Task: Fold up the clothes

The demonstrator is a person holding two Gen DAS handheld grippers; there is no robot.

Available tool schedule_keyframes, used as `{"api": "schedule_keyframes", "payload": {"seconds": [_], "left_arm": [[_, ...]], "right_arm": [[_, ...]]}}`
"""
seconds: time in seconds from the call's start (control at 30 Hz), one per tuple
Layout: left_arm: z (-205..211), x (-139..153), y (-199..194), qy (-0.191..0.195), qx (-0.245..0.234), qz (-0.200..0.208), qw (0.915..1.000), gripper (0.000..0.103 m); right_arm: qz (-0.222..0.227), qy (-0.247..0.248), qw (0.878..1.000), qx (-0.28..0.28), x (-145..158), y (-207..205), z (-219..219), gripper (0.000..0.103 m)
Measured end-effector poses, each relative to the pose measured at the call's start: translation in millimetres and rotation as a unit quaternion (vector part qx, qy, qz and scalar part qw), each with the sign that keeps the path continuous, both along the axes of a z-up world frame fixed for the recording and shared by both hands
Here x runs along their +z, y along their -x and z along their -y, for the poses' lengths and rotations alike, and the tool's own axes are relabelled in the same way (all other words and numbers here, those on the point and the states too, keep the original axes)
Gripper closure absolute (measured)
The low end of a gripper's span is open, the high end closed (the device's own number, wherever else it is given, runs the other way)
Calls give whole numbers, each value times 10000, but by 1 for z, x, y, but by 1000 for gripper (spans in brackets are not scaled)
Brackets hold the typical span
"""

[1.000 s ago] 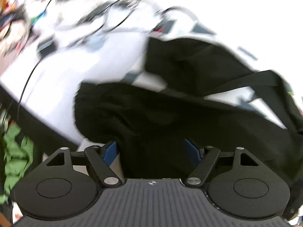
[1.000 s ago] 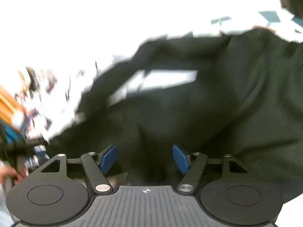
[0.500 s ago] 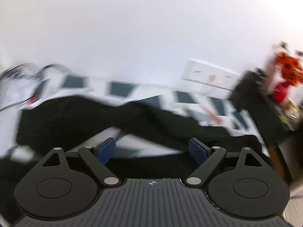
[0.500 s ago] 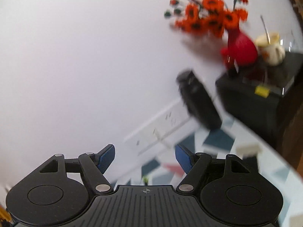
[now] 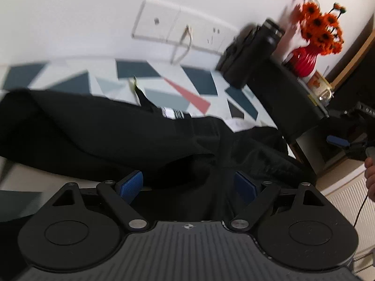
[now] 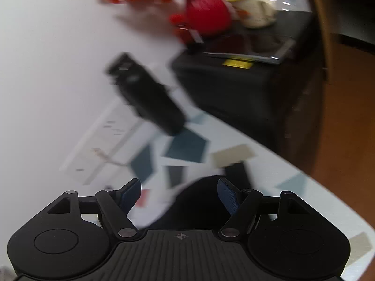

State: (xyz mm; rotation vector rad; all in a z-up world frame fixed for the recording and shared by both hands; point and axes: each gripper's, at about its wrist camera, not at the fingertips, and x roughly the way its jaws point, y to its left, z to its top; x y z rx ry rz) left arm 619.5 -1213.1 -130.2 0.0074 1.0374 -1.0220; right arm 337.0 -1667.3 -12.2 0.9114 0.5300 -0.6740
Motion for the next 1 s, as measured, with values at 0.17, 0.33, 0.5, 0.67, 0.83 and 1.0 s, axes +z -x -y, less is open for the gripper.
{"api": "schedule_keyframes", "payload": {"seconds": [0.17, 0.33, 0.5, 0.67, 0.83, 1.0], "left_arm": [[25, -15, 8, -207, -396, -62, 9990, 36], [28, -25, 24, -754, -683, -106, 9948, 89], [16, -50, 41, -1114, -549, -501, 9910, 95], [12, -51, 51, -1193, -289, -919, 9882, 95], [19, -53, 72, -1361, -676, -1282, 9800, 95], [15, -56, 61, -1213, -612, -1871, 9729, 71]], "right_arm": [[-668, 141, 9977, -1, -49, -19, 21, 32], [-1033, 150, 9942, 250, -96, -49, 45, 34], [-1562, 552, 9816, 946, -114, -82, 50, 66], [-1448, 1081, 9751, 1290, -101, -116, 63, 84], [-1186, 2019, 9638, 1274, -64, -154, 64, 85], [-1951, 2263, 9450, 1333, -75, -174, 61, 67]]}}
